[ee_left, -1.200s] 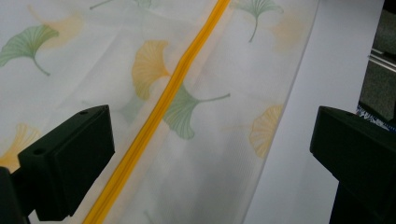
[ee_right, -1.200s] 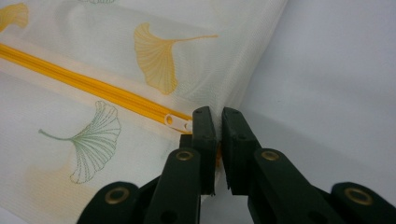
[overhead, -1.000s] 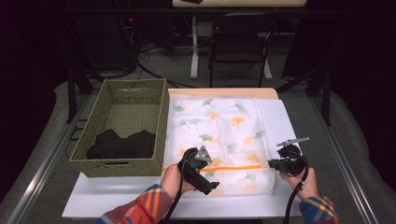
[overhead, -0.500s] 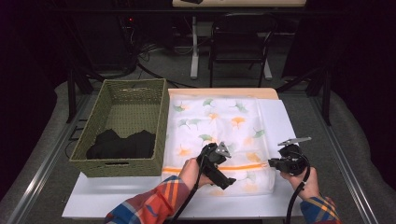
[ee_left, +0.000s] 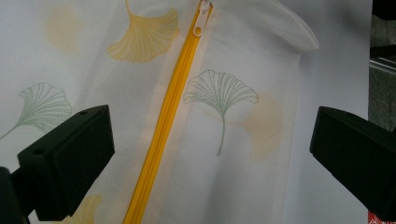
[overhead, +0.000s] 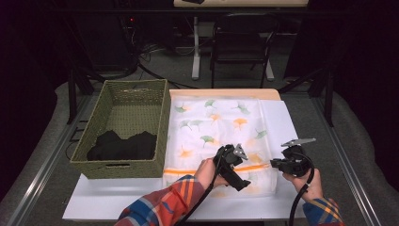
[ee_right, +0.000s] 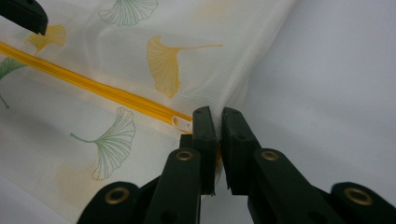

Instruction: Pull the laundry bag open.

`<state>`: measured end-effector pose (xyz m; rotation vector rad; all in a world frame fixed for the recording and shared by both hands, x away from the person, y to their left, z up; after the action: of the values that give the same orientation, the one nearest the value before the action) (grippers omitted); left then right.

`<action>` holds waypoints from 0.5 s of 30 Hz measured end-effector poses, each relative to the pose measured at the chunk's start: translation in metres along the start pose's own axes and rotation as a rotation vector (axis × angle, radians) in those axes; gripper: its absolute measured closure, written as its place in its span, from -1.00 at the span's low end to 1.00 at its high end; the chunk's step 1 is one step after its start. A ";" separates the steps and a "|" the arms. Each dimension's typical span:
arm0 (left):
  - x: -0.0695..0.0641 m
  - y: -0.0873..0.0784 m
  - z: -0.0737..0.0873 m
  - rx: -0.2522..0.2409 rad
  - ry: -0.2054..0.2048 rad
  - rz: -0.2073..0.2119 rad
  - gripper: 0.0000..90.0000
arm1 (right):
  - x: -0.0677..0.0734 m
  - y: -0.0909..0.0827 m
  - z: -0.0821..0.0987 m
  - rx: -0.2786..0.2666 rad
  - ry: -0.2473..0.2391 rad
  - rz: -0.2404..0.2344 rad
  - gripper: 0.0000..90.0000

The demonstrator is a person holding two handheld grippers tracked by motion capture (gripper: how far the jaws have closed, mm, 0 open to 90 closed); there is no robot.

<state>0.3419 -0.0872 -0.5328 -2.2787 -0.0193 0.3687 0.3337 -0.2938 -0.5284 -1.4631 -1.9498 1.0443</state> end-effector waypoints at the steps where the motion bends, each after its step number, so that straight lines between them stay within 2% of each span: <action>1: 0.000 0.001 -0.002 -0.003 0.007 0.005 -1.00 | 0.000 0.000 0.000 -0.004 -0.003 -0.001 0.90; 9: 0.004 0.008 -0.010 -0.012 0.013 0.011 -1.00 | 0.001 -0.002 0.000 -0.010 0.003 -0.009 0.90; 15: 0.000 0.018 -0.014 -0.003 0.041 0.022 -0.91 | 0.002 -0.004 -0.001 -0.027 -0.001 -0.013 0.90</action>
<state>0.3436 -0.1091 -0.5369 -2.2910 0.0265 0.3332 0.3319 -0.2924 -0.5243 -1.4628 -1.9783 1.0172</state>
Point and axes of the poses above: each handheld gripper's, and its own axes: y roughly forward along the jaws, z roughly out of its underside, x roughly to its left, the point moved 3 cm from there along y, roughly forward along the jaws, and after that the axes turned 12 degrees about z, right-handed, at the moved point
